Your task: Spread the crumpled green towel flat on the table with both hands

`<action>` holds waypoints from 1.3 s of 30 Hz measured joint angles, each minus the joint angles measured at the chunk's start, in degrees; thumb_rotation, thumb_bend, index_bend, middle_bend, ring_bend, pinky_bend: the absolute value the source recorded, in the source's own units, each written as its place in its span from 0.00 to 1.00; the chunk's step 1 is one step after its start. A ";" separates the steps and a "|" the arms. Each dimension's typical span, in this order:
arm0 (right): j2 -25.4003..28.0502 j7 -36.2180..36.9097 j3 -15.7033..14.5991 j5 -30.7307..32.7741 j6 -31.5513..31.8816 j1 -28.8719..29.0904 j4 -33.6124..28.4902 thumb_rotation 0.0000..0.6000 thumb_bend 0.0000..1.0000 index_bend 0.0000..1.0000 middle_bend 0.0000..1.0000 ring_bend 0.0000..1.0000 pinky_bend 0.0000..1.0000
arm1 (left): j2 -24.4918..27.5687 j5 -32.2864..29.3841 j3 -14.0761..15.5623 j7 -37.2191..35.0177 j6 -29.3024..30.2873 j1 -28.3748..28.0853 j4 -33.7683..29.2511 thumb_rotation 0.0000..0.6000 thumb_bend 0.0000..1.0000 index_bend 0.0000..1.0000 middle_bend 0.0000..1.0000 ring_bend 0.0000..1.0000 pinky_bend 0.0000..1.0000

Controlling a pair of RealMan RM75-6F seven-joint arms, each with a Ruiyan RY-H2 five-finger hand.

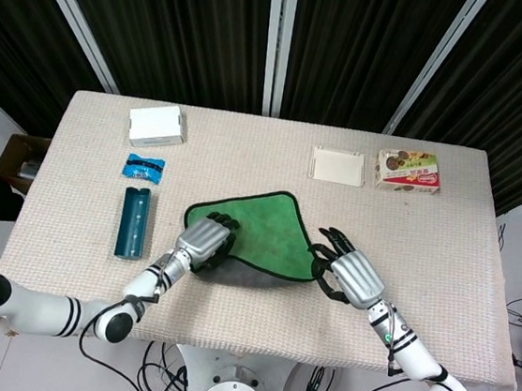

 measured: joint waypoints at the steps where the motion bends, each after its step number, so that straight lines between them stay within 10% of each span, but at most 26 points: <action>1: 0.10 0.10 0.04 0.03 0.07 -0.07 -0.03 1.00 0.40 0.68 0.25 0.00 0.00 | 0.16 0.76 0.15 -0.24 0.35 0.38 -0.52 1.00 0.55 0.63 0.19 0.11 0.14; 24: -2.56 -6.01 -2.75 -6.04 3.47 -1.23 5.41 1.00 0.40 0.68 0.25 0.00 0.00 | 8.55 24.69 9.76 -7.23 15.96 16.88 -13.18 1.00 0.57 0.63 0.20 0.11 0.14; 39: -2.32 -11.44 -5.28 -7.72 0.81 -1.31 5.55 1.00 0.40 0.64 0.24 0.00 0.00 | 8.86 28.83 12.50 -8.72 11.34 20.39 -13.74 1.00 0.56 0.57 0.17 0.11 0.14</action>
